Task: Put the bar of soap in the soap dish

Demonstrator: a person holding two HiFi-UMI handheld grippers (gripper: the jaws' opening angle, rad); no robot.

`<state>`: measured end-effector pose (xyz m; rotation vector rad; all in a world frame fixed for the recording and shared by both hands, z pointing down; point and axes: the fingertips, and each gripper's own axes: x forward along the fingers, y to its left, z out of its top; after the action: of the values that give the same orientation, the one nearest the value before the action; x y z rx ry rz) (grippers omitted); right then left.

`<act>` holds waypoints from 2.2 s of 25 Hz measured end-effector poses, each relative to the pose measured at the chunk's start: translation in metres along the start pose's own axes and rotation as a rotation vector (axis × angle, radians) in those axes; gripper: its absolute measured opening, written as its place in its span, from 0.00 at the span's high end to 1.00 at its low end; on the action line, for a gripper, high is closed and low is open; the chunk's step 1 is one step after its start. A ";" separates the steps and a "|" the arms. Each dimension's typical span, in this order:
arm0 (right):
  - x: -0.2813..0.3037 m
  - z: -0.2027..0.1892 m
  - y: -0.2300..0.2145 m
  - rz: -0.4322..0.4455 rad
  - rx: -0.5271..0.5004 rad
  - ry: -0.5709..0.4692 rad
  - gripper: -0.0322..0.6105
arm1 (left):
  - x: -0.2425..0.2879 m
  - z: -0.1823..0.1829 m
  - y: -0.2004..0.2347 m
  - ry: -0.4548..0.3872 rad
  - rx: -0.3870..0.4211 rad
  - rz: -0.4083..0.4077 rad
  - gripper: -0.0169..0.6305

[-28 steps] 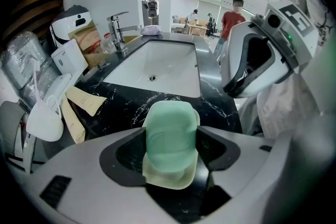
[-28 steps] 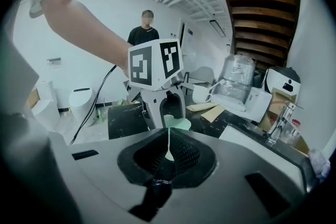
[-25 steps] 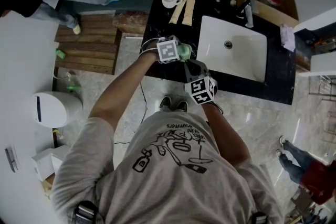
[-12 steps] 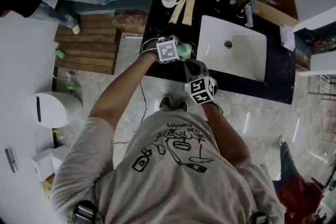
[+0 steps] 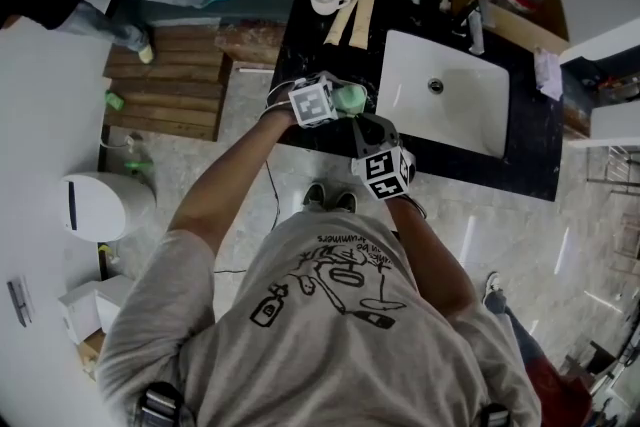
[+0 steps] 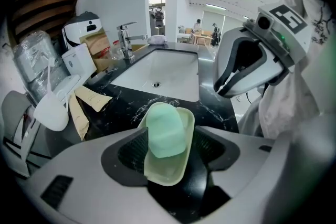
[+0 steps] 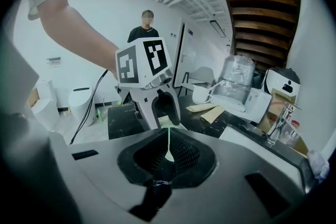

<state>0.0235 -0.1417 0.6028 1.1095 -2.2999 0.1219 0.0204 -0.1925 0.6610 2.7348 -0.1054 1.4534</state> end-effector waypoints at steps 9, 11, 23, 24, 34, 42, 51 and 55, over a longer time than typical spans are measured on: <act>-0.005 0.007 -0.004 -0.008 0.014 -0.024 0.91 | -0.027 0.005 -0.008 -0.133 -0.088 0.059 0.59; -0.008 0.010 -0.005 -0.010 0.020 -0.031 0.91 | -0.033 0.008 -0.013 -0.161 -0.090 0.075 0.60; -0.027 0.040 -0.005 -0.017 0.072 -0.109 0.91 | -0.083 0.049 -0.045 -0.435 -0.201 0.166 0.79; -0.030 0.043 -0.006 -0.018 0.079 -0.118 0.91 | -0.088 0.051 -0.047 -0.452 -0.214 0.170 0.81; -0.056 0.075 -0.004 -0.008 0.115 -0.197 0.92 | -0.133 0.071 -0.061 -0.635 -0.321 0.252 0.96; -0.077 0.096 0.001 0.017 0.137 -0.256 0.92 | -0.168 0.087 -0.077 -0.769 -0.392 0.303 0.97; -0.106 0.132 0.004 0.031 0.128 -0.337 0.92 | -0.209 0.107 -0.090 -0.897 -0.435 0.378 0.97; -0.118 0.143 0.005 0.037 0.133 -0.372 0.92 | -0.226 0.115 -0.096 -0.943 -0.452 0.392 0.97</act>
<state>0.0118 -0.1019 0.4222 1.2416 -2.6749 0.0904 -0.0028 -0.0961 0.4082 2.7924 -0.8933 -0.0017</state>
